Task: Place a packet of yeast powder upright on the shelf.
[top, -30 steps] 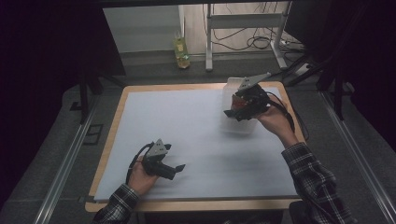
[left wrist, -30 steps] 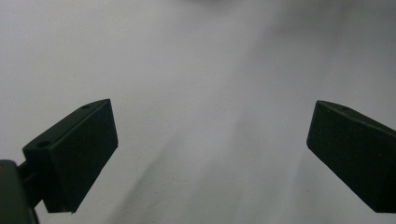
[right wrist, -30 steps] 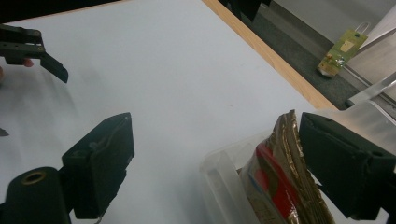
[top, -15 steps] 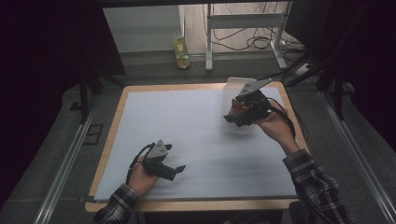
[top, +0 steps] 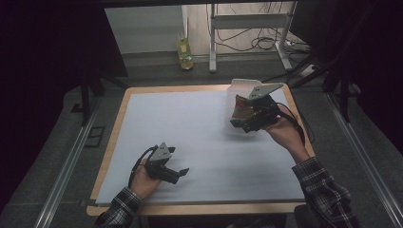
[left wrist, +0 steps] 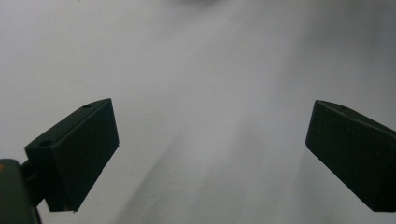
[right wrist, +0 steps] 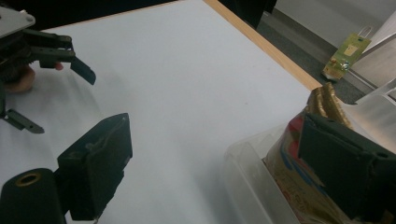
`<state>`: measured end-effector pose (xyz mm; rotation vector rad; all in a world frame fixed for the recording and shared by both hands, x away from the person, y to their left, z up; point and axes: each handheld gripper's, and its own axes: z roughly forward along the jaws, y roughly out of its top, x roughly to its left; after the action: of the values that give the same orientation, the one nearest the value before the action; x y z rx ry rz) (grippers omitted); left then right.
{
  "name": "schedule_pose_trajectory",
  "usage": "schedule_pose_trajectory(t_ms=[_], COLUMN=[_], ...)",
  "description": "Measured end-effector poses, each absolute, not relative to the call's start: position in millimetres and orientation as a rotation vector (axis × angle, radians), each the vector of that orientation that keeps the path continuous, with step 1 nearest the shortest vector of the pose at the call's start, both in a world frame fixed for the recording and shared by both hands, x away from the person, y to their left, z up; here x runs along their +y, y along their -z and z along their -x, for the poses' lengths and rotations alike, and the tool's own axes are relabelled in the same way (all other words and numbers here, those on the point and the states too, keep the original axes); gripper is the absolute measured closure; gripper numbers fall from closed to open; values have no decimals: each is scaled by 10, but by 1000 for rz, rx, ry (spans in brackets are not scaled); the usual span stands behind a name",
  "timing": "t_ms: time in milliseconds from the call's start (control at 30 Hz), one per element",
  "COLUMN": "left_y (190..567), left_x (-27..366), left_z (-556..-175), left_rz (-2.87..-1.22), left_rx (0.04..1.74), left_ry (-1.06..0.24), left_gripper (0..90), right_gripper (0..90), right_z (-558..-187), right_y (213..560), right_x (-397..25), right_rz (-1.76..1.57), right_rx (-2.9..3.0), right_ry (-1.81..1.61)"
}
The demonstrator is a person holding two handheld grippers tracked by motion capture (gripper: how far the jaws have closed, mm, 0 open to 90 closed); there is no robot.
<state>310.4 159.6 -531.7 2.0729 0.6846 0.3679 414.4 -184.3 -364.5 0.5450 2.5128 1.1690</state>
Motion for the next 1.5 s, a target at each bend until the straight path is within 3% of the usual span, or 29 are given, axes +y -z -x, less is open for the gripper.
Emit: schedule_pose_trajectory(t_ms=[433, 1500], left_y=[5318, 5317], left_x=[1593, 1594], left_z=[-3101, -3094], left_rz=[-2071, -2073], left_rx=[686, 683], left_ry=[-367, -365], left_gripper=[27, 28], right_gripper=[103, 60], right_z=[-3973, -3627], right_y=[3636, 3978], right_x=[-1919, -2113], right_rz=[-549, -632], right_rx=[2516, 2527], right_ry=[-1176, -1216])
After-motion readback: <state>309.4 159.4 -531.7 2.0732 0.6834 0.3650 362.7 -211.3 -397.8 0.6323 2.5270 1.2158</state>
